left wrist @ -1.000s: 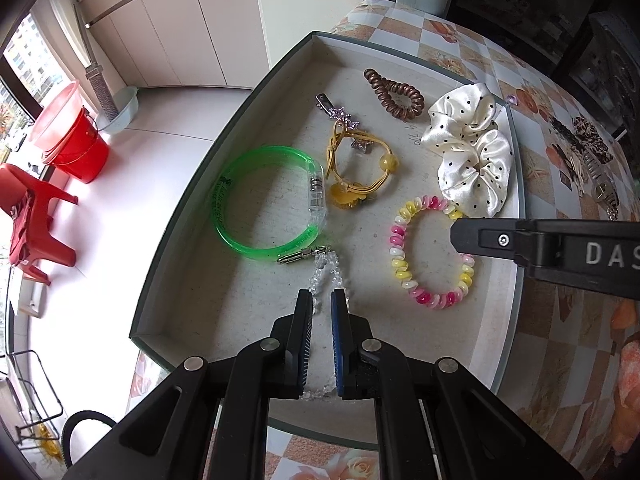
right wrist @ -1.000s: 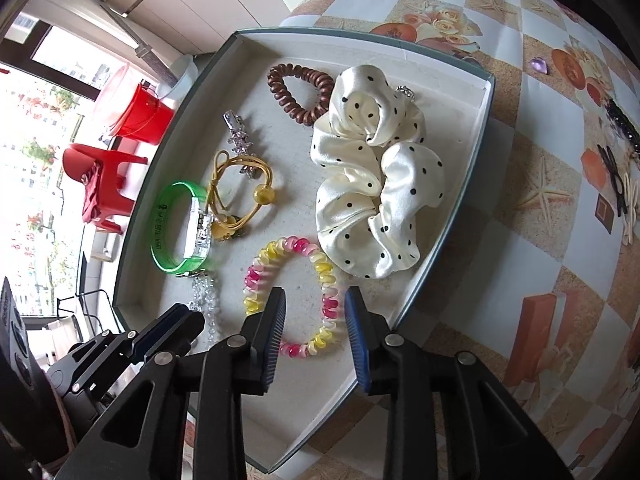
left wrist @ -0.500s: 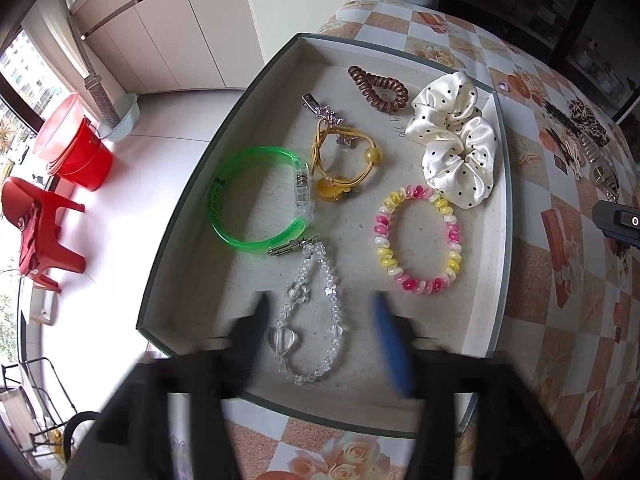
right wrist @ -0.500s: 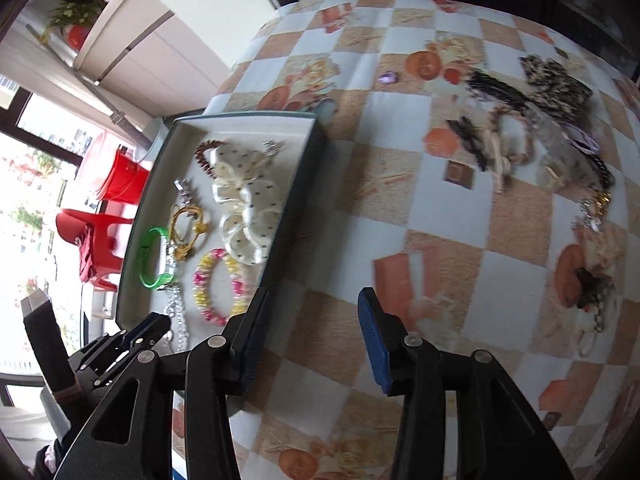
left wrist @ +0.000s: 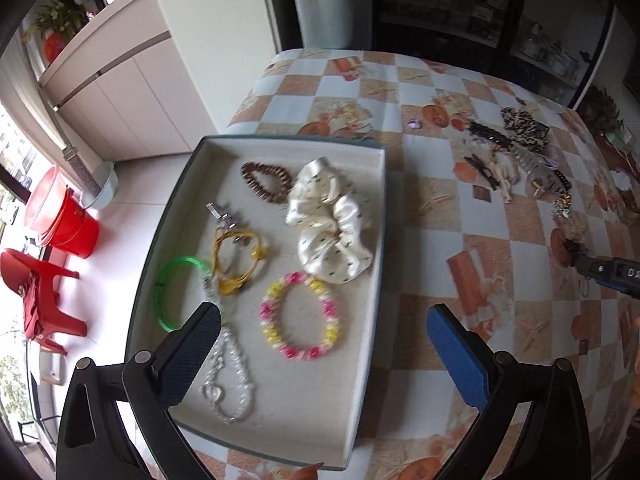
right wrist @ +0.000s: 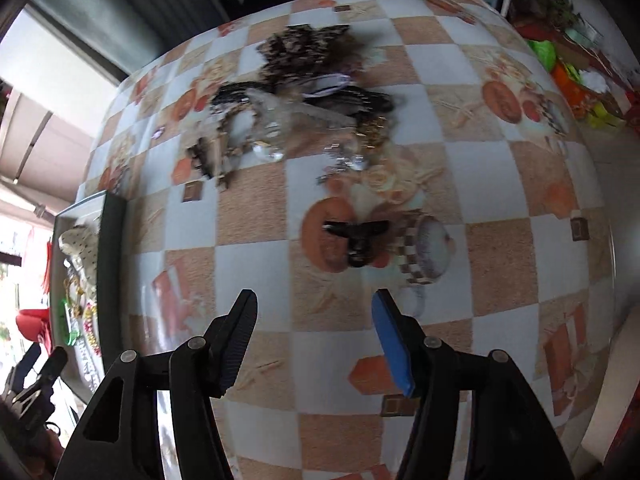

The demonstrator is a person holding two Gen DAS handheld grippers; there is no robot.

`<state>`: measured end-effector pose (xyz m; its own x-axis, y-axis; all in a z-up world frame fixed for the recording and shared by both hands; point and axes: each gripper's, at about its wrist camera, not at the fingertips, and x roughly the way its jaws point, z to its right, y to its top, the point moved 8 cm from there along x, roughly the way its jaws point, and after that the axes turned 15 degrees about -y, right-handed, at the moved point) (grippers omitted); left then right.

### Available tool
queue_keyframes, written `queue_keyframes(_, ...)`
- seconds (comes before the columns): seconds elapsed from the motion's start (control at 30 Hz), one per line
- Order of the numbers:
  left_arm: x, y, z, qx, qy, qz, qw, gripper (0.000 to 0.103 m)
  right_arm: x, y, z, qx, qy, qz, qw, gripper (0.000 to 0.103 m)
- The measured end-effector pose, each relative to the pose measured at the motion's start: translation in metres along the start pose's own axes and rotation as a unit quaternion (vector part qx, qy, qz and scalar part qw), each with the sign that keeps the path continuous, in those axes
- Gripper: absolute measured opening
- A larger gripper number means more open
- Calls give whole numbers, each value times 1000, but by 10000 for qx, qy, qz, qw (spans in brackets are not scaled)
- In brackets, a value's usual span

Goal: Organize jewelry
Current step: 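Move the left gripper to the beige bunny-ear clip while the right gripper approaches the black claw clip, then grasp the black claw clip with the right gripper while the left gripper grasps the bunny-ear clip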

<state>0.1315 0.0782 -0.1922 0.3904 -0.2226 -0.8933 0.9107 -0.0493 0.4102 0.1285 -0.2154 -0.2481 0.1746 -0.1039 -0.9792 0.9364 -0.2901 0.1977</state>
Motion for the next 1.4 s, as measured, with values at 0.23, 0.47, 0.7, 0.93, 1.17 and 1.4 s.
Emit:
queue_keyframes(0.23, 30, 26, 62, 160, -476, -118, 9987, 103, 12, 7, 12, 247, -5, 16, 9997, 63)
queue_keyframes(0.47, 75, 39, 99, 35, -780, -377, 9962, 94, 20, 13, 5, 210, 28, 62, 9998, 63)
queue_keyframes(0.7, 114, 51, 122, 86, -949, -538, 9940, 84, 27, 15, 3, 218, 8, 67, 9997, 61)
queue_keyframes(0.93, 142, 65, 141, 200, -1030, -601, 9927, 71, 29, 19, 1, 51, -129, 205, 9997, 49)
queue_keyframes(1.17, 159, 76, 153, 235, -984, -635, 9928, 53, 29, 21, -1, -43, -128, 279, 9995, 47)
queue_keyframes(1.4, 165, 83, 162, 204, -993, -621, 9929, 22, 30, 25, -1, -117, -238, 347, 9990, 31)
